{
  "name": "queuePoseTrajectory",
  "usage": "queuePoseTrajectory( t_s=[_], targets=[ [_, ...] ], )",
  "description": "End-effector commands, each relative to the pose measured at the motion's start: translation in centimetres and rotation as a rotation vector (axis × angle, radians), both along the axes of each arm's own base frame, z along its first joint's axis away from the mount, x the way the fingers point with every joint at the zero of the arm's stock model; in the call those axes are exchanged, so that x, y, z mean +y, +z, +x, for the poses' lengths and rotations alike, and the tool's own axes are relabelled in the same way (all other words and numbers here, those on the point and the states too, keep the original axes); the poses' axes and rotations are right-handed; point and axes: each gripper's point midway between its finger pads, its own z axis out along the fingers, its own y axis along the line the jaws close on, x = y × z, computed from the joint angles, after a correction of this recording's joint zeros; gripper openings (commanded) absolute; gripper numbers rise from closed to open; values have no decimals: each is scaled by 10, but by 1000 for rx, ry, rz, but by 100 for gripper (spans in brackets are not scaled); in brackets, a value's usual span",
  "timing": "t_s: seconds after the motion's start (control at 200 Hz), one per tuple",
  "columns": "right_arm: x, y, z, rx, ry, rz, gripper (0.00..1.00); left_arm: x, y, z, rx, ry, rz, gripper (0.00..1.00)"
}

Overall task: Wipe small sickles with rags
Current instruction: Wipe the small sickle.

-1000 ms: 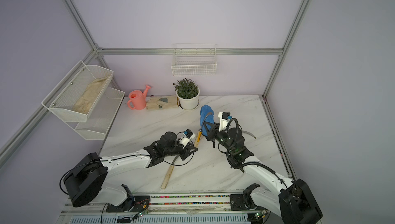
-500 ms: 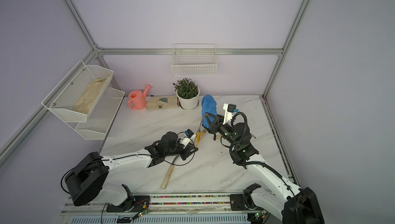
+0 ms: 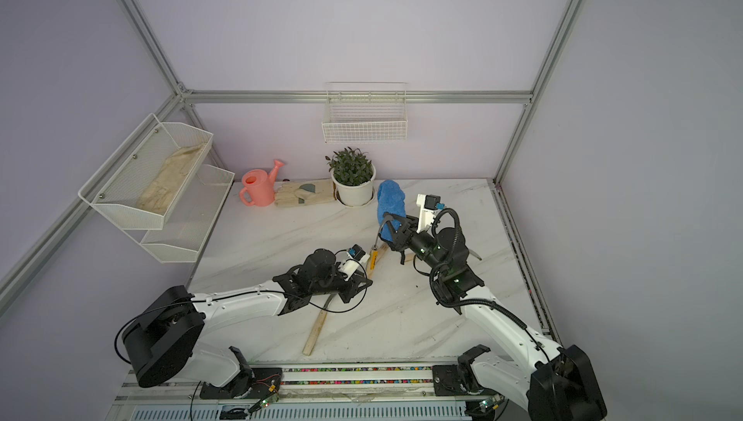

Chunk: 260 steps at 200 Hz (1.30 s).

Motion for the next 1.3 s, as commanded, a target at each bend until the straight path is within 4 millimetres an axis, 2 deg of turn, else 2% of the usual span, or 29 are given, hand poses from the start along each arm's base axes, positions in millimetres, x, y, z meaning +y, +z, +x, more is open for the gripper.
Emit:
queuePoseTrajectory(
  t_s=[0.0, 0.085, 0.18, 0.26, 0.475, 0.57, 0.65, 0.765, 0.98, 1.295],
  targets=[
    [11, -27, -1, 44, 64, -1, 0, -15, 31, 7, -75, -22, -54, 0],
    [13, -37, 0, 60, 72, -4, 0, -15, 30, 8, -76, -20, -50, 0],
    [14, -31, -3, 50, 82, 1, 0, -15, 30, 9, -79, -17, -46, 0],
    [11, -13, -8, 21, 79, 7, 0, -15, 28, 9, -77, -15, -43, 0],
    [-7, 52, -35, -102, 51, 58, 0, -16, 27, 10, -78, -13, -36, 0],
    [-16, 68, -44, -133, 28, 67, 0, -16, 26, 10, -78, -15, -35, 0],
    [-21, 73, -49, -147, 9, 58, 0, -16, 27, 10, -78, -15, -36, 0],
    [-23, 70, -49, -145, 1, 46, 0, -16, 27, 9, -74, -22, -38, 0],
    [-18, 49, -36, -97, -7, 31, 0, -17, 28, 8, -78, -21, -40, 0],
    [7, -22, -14, 46, 76, 29, 0, -16, 29, 8, -80, -18, -39, 0]
  ],
)
